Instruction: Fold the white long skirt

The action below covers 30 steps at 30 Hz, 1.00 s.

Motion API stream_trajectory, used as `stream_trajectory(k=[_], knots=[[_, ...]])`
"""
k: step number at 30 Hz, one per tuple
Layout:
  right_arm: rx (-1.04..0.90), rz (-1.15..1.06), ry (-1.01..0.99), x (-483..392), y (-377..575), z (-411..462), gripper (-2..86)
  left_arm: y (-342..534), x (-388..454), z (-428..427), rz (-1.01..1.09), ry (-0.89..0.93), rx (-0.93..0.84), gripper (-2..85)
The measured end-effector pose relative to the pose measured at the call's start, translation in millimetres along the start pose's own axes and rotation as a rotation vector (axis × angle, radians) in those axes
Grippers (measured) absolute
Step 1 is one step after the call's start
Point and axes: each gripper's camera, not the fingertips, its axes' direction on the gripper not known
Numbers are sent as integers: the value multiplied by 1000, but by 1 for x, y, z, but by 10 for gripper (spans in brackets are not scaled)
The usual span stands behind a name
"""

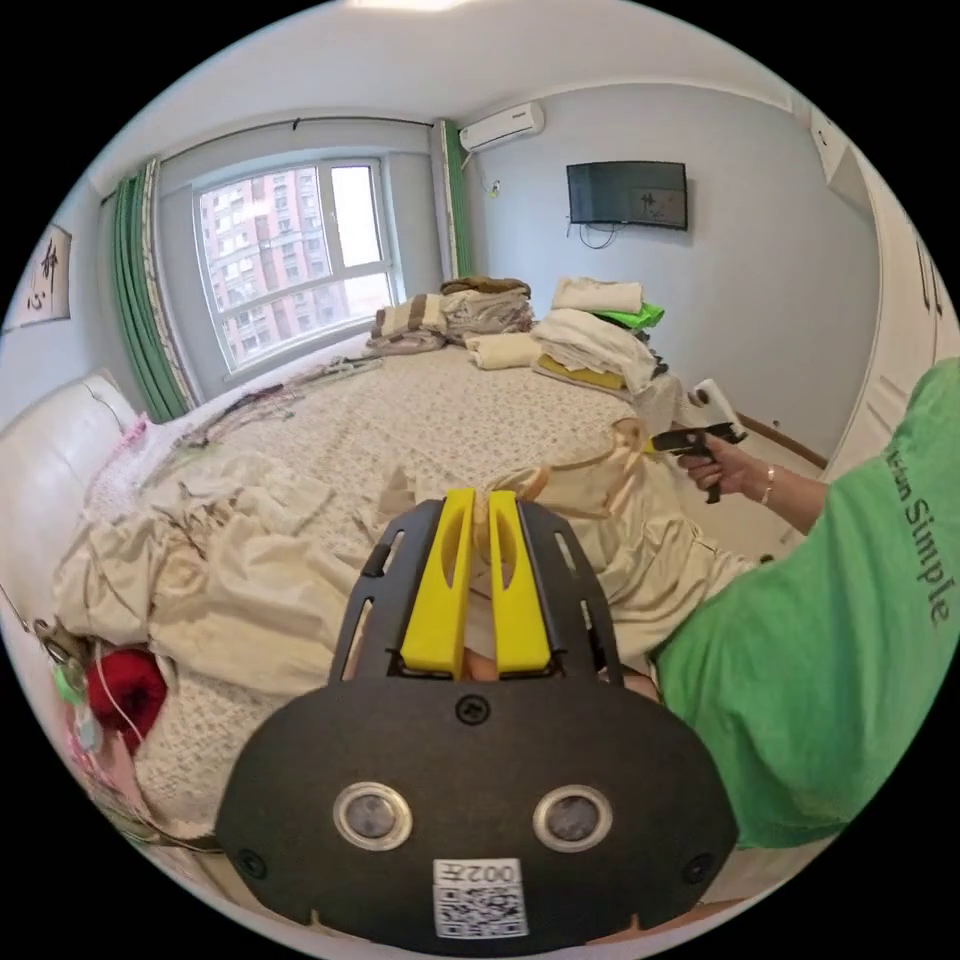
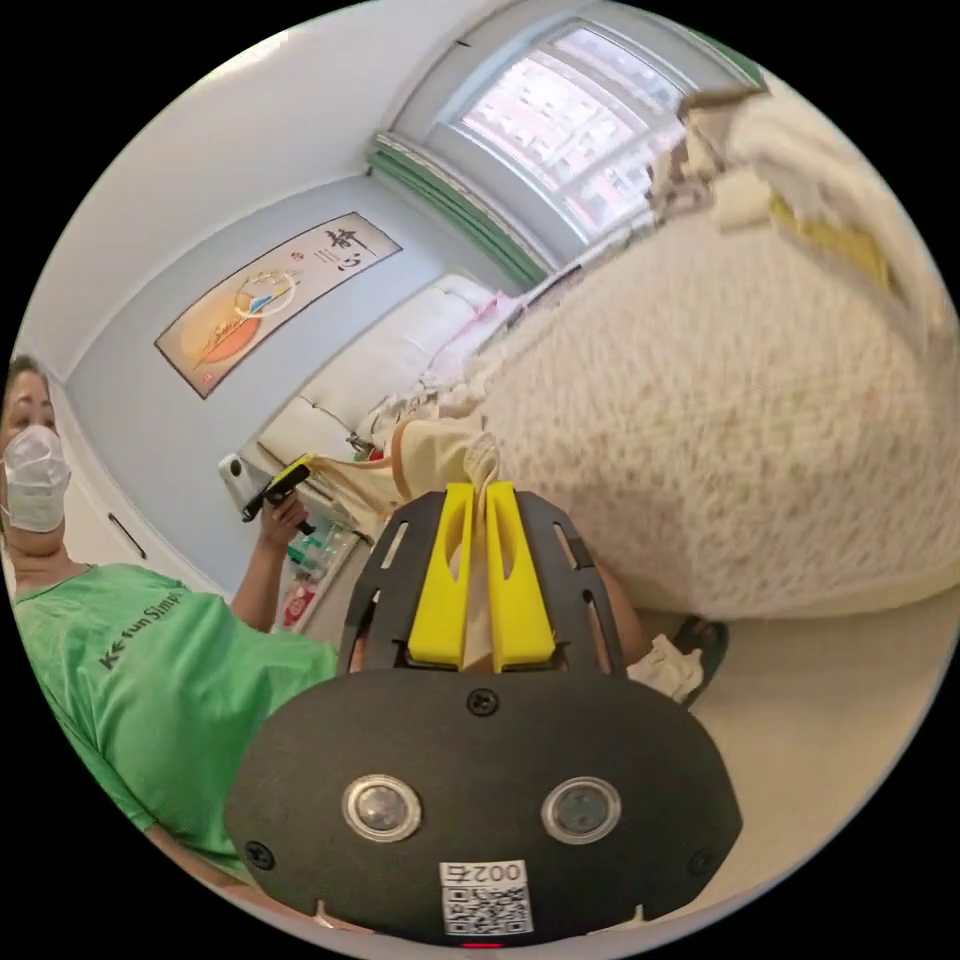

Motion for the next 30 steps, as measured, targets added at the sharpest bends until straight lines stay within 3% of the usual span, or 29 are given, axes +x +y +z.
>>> stream_trajectory(k=[5, 13, 21, 23, 24, 26, 30], knots=[[163, -347, 230, -141, -116, -84, -6, -110, 42, -76, 164, -313, 200, -5], [466, -740, 555, -396, -253, -194, -7, -272, 116, -248, 214, -854, 538, -6], [748, -814, 823, -595, -346, -255, -6, -367, 194, -360, 283, -1290, 625, -6], [697, -836, 875, -624, -365, -250, -6, -383, 218, -382, 291, -1386, 641, -6], [593, -829, 917, -640, -380, -244, -6, -387, 221, -387, 290, -1392, 624, -6], [648, -839, 936, -659, -380, -246, -6, -407, 218, -393, 303, -1326, 396, -6], [675, -930, 931, -691, -367, -245, -6, -393, 231, -408, 310, -1389, 440, -6]])
